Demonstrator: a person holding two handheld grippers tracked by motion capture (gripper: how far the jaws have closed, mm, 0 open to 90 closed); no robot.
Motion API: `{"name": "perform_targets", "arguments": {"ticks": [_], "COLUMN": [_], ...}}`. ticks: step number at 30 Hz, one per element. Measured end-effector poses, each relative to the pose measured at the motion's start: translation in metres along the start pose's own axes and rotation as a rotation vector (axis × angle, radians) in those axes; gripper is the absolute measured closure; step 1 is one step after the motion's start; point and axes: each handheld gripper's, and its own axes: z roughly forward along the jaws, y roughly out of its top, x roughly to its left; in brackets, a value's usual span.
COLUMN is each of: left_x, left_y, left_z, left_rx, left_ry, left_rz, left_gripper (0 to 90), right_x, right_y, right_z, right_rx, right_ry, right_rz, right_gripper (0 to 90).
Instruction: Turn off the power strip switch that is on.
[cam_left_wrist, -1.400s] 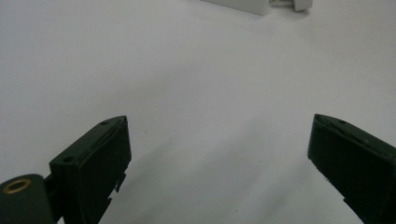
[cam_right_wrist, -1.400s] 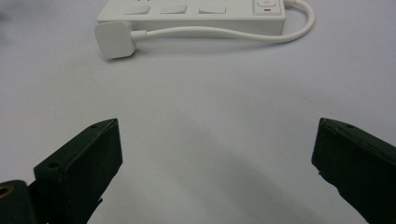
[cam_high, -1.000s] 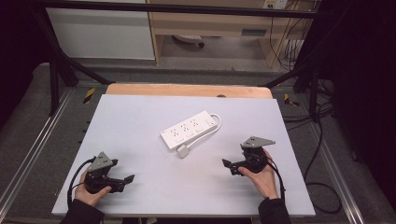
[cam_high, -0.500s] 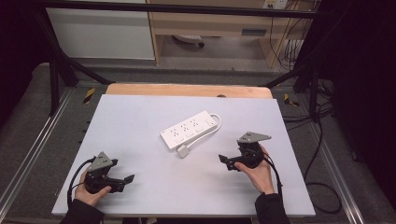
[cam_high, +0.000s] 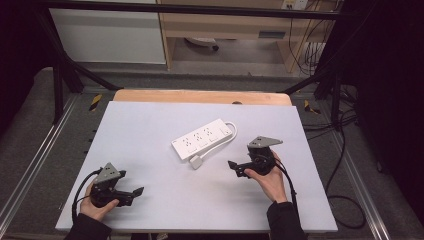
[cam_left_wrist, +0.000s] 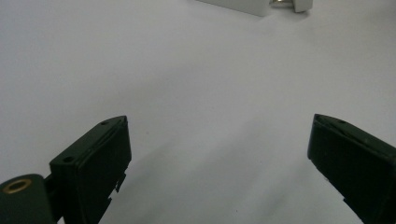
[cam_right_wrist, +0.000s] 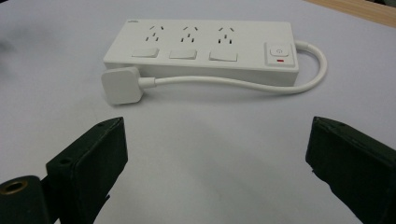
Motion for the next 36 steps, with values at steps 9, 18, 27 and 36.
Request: {"name": "perform_targets", "arguments": {"ticks": [9, 18, 27, 36], "left_x": [0.0, 0.0, 0.001, 0.0], "left_y": [0.0, 0.0, 0.0, 0.0], "left_z": [0.0, 0.0, -0.001, -0.001], "left_rx": [0.0, -0.001, -0.003, -0.003], "left_ry": [0.001, 0.002, 0.003, 0.004], "left_rz": [0.0, 0.0, 0.0, 0.001], "left_gripper": [5.9, 5.9, 6.0, 6.0], "right_x": [0.003, 0.006, 0.007, 0.006], "right_y": [0.007, 0.015, 0.022, 0.025], "right_z": [0.008, 0.016, 0.024, 0.032], "right_rx": [-0.002, -0.013, -0.022, -0.023], "right_ry": [-0.004, -0.012, -0.014, -0.007], "right_rz": [0.007, 0.018, 0.035, 0.043], "right_gripper": [9.3, 15.2, 26.0, 37.1]}}
